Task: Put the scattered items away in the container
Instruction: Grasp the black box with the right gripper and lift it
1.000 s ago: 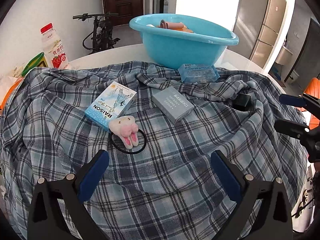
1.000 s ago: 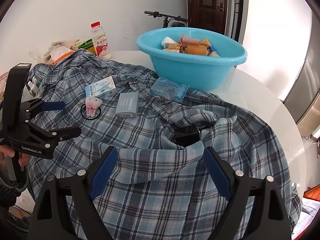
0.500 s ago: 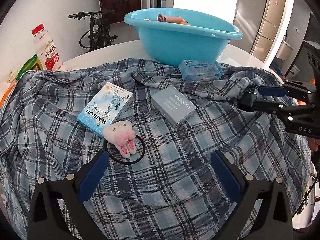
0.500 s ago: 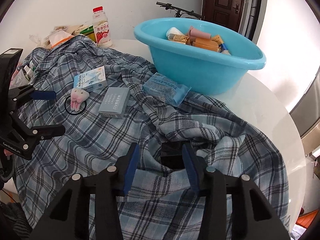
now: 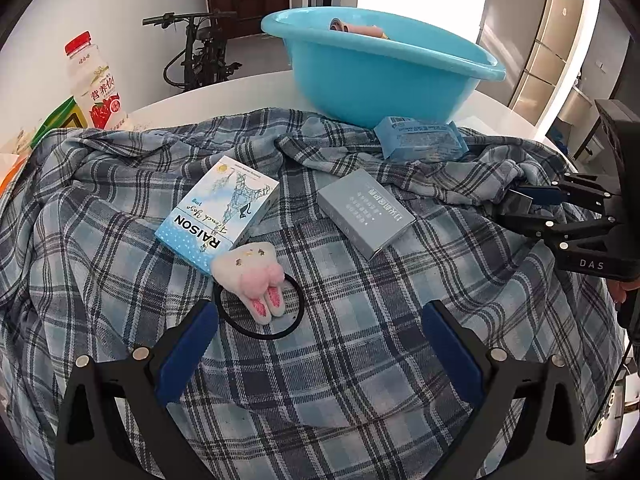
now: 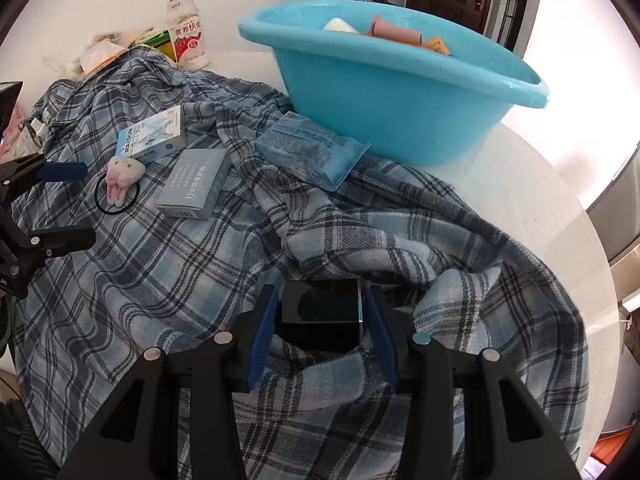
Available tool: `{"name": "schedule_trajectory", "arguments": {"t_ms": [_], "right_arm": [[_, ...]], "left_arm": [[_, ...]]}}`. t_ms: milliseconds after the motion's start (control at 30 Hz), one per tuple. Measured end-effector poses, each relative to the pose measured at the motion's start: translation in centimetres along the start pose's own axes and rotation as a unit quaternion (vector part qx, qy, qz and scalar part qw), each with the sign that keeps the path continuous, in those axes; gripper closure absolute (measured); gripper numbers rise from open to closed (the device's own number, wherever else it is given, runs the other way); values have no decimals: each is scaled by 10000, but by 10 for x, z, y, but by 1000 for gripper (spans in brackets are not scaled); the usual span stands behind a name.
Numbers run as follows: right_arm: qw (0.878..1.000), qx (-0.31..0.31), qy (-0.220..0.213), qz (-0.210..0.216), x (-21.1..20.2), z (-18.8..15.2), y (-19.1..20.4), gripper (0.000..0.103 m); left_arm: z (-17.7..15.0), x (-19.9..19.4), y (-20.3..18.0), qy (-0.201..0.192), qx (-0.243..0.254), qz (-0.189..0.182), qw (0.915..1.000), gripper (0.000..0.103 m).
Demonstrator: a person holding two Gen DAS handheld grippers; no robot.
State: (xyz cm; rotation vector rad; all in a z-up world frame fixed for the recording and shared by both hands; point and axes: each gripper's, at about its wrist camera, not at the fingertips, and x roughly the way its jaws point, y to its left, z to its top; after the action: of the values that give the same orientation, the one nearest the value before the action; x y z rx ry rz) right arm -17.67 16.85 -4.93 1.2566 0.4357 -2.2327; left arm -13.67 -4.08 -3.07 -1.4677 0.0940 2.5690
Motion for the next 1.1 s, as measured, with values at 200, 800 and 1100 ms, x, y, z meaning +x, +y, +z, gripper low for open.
{"name": "schedule_trajectory", "arguments": {"t_ms": [200, 800, 1100], "right_arm": [[9996, -24, -113, -258, -2, -1, 7, 62], [9956, 115, -916, 182, -89, -13, 21, 62], [9952, -25, -962, 187, -100, -26, 34, 62]], "left_arm": [[-1, -1, 3, -8, -36, 30, 10000, 0], [26, -5, -32, -281, 616, 154, 9976, 0], [58, 45, -24, 483, 776, -964, 9911, 0]]}}
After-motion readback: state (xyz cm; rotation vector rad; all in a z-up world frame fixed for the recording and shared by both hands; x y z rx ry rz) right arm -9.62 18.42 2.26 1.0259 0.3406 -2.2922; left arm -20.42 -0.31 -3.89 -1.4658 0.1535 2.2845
